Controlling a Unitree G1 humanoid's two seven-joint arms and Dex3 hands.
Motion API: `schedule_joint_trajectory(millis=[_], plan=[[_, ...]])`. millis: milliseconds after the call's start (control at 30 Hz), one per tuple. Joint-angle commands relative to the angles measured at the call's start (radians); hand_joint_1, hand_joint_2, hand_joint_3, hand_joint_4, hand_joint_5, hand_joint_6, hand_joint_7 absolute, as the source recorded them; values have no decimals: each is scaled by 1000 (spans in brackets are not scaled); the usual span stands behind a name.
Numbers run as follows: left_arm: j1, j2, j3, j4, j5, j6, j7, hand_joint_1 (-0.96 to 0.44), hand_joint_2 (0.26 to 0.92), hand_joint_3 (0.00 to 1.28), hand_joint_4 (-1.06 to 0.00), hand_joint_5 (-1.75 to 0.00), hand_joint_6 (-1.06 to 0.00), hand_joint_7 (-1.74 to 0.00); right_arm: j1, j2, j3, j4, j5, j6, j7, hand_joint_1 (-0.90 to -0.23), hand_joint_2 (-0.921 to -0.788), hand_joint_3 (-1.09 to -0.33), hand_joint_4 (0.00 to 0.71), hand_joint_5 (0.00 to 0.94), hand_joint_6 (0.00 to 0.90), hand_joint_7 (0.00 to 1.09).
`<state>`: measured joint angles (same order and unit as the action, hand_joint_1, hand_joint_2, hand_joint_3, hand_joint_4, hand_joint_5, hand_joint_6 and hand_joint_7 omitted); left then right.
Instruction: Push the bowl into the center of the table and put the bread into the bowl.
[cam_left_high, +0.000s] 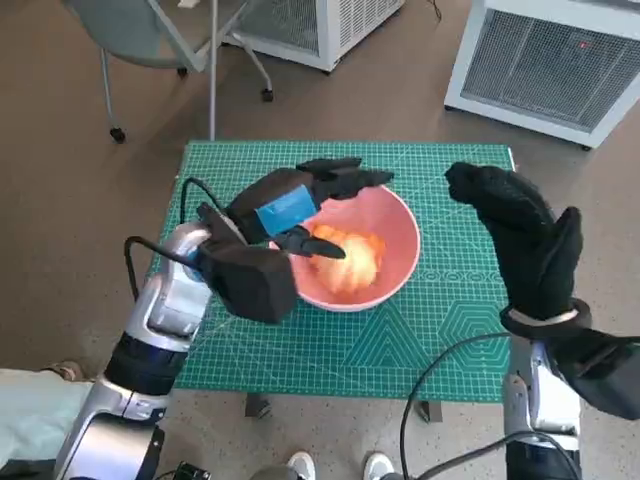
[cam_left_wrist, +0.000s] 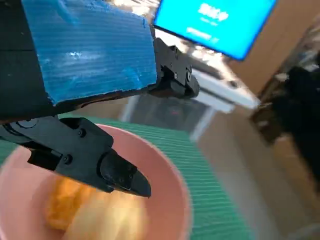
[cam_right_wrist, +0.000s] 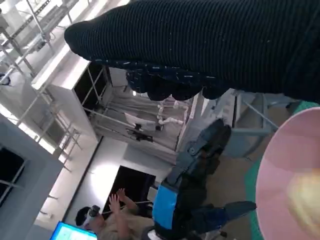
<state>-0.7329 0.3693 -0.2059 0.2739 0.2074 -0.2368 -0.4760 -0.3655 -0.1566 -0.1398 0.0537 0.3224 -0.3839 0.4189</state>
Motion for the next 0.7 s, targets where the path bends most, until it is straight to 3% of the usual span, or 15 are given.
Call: schedule_joint_trajectory(millis=[33,333,467,700], plan=[[27,4,65,2,-122,-69,-43,-348,881,5,-107,0,-197,0,29,-17,-1,-29,-33,21,-24,-679,-921,-754,190,11,-1,403],[42,-61,171,42,-339,-192,-79,-400,909,22,-106,-3,-190,-5,6,-35,-5,-39,-96,-10,-61,-680,-921,-747,149,1,-1,424],[43,-105,210,51,-423,-203,-80,-483,918,103,-118,-8,-208,-17,-9,-42,-1,-50,-122,-14,-78,-684,-921,-741,126,0,-1,436],[56,-200,271,54,-522,-192,-27,-603,921,231,-145,-17,-237,-38,-42,-53,6,-78,-139,4,-91,-678,-921,-732,102,0,-1,414]])
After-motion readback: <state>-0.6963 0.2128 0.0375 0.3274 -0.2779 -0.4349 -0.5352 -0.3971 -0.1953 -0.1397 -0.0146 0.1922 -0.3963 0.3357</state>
